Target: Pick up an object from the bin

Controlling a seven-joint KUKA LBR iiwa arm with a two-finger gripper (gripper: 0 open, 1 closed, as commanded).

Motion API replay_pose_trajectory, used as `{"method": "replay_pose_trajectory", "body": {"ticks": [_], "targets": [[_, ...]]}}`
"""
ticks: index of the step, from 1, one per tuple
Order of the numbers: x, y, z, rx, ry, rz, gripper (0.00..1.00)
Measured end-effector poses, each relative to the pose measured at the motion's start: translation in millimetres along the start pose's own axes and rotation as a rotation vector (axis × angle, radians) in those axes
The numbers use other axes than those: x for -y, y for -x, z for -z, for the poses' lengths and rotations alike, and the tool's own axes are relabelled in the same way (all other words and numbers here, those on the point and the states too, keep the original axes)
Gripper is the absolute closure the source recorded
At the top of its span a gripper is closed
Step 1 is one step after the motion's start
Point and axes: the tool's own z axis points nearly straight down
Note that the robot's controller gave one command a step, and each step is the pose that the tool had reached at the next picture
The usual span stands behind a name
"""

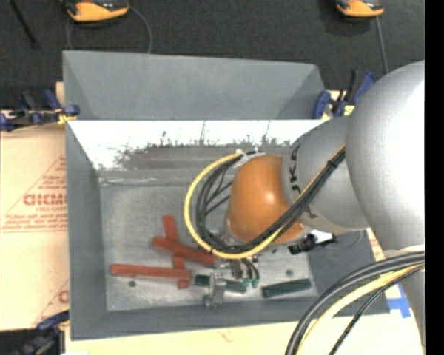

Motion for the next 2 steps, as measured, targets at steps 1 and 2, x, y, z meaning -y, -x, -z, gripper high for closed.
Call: {"method": "replay_pose_trajectory", "body": {"ticks": [1,2], "targets": [[2.2,2.9,3.7,0.007,-0.001,-0.004,1.00],[-4.7,2.6,122.7,0.015,0.001,-0.079,1.00]]}}
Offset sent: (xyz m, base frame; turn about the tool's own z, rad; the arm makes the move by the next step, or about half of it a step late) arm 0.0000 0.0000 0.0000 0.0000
